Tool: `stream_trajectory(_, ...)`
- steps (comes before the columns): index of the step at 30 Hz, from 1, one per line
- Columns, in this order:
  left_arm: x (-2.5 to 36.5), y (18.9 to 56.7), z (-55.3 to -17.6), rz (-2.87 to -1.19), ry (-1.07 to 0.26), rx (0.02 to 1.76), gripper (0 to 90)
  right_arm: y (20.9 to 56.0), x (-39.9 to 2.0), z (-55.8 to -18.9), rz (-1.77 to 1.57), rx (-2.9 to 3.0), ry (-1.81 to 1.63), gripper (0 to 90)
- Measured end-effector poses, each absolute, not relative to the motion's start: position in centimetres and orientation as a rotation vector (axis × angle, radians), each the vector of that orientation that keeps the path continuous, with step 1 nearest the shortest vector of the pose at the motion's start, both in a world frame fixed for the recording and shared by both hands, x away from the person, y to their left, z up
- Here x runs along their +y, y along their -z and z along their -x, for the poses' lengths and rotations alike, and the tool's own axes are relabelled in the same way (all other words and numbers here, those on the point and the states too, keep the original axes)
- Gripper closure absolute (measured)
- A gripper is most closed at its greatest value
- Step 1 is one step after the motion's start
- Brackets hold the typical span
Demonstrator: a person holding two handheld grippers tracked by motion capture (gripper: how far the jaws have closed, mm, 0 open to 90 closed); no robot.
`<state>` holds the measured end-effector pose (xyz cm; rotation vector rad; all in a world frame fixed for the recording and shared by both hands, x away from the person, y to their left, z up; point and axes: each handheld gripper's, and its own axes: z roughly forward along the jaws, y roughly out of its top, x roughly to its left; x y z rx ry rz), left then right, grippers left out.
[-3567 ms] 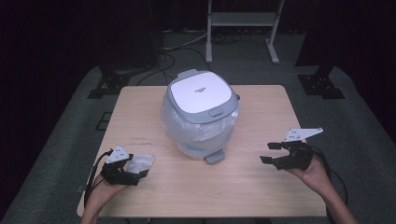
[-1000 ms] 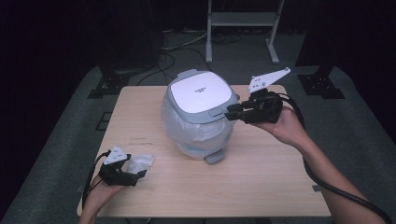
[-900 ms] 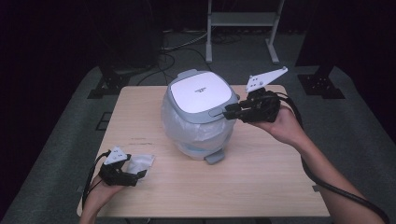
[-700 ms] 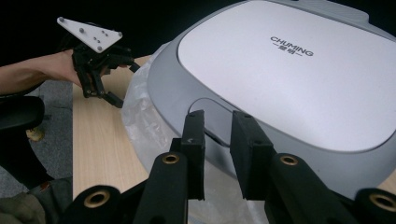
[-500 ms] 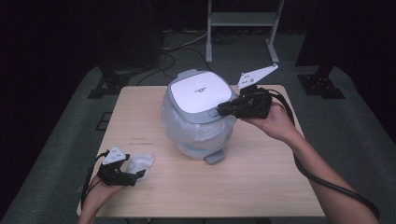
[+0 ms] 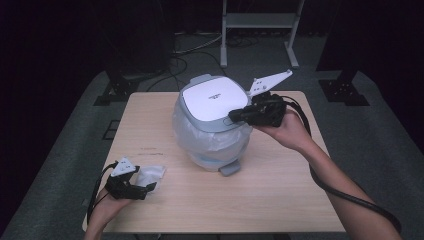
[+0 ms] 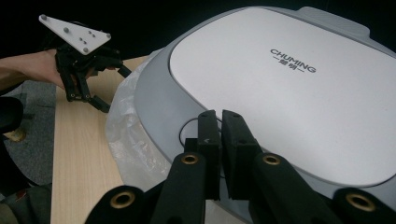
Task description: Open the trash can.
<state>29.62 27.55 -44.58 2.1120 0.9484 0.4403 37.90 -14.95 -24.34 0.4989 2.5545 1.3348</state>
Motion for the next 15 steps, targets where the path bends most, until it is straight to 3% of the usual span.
stream_trajectory(4, 27.4, 44.6, -29.6, -2.113, -0.439, 0.947, 8.6, 24.6, -15.1, -37.9, -0.508, 2.548, -1.348, 86.9)
stream_trajectory(5, 27.4, 44.5, -29.6, -2.114, -0.441, 0.944, 8.7, 24.6, -15.1, -37.8, -0.510, 2.542, -1.365, 79.5)
stream_trajectory(9, 27.4, 44.5, -29.5, -2.111, -0.443, 0.943, 8.7, 24.6, -15.4, -37.5, -0.504, 2.541, -1.371, 72.5)
stream_trajectory(15, 27.5, 44.4, -29.5, -2.109, -0.460, 0.943, 8.7, 24.9, -17.8, -37.0, -0.549, 2.501, -1.453, 70.7)
